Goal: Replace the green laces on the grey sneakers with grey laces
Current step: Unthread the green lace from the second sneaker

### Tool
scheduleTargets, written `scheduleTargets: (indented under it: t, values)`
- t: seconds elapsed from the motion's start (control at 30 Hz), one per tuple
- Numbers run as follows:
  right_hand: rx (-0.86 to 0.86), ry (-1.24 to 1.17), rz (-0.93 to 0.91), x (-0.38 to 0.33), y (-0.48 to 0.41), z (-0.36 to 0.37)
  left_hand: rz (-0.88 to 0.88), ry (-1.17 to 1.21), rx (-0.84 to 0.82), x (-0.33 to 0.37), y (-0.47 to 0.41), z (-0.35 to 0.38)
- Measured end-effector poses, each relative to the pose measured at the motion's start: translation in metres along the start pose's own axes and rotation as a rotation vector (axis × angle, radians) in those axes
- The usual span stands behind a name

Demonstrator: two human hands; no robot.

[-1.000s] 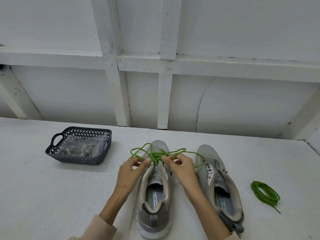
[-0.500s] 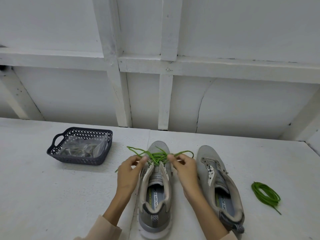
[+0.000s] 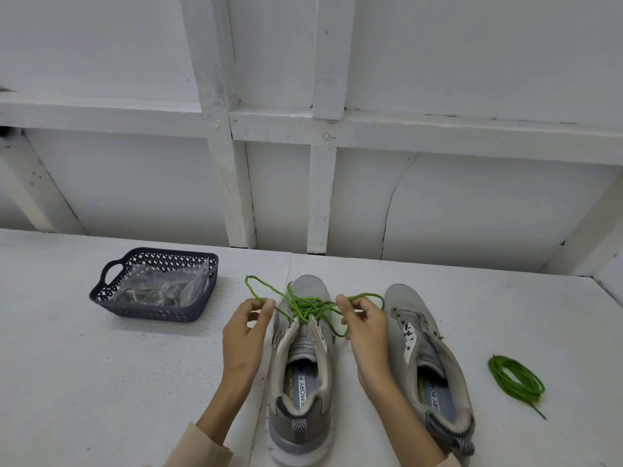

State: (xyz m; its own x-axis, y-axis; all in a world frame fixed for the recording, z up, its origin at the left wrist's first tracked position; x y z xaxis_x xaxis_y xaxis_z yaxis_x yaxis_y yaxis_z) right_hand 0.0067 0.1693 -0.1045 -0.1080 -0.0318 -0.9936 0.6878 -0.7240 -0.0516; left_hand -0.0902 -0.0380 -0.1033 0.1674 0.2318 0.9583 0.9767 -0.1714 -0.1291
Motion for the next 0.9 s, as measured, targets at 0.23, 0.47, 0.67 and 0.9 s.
scheduleTargets:
  t: [0.23, 0.47, 0.67, 0.9]
  values:
    - [-0.012, 0.075, -0.004, -0.002, -0.003, 0.004, 0.006, -0.017, -0.004, -0.002, -0.003, 0.003]
    - [-0.227, 0.021, 0.131, 0.005, 0.009, 0.024, -0.044, -0.040, -0.182, -0.007, -0.002, 0.019]
    - [0.115, -0.023, -0.014, -0.007, 0.000, -0.008, -0.003, 0.010, 0.106, 0.000, -0.006, -0.009]
    - [-0.176, 0.062, 0.122, 0.008, 0.007, 0.021, -0.003, -0.105, -0.144, -0.006, 0.001, 0.018]
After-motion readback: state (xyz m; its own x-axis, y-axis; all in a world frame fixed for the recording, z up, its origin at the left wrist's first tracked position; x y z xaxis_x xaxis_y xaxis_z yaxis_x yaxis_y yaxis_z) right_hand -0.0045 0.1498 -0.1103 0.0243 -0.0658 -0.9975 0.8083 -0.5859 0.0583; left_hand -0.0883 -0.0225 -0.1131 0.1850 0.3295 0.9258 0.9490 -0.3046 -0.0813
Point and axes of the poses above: each hand's wrist, its own y-axis away from the middle knuckle, its own z-axis out of the palm, x = y × z, the point moved 8 cm from there along -y, towards the middle knuckle, and after that the axes turned 4 degrees about -y, right-handed, at the moved point
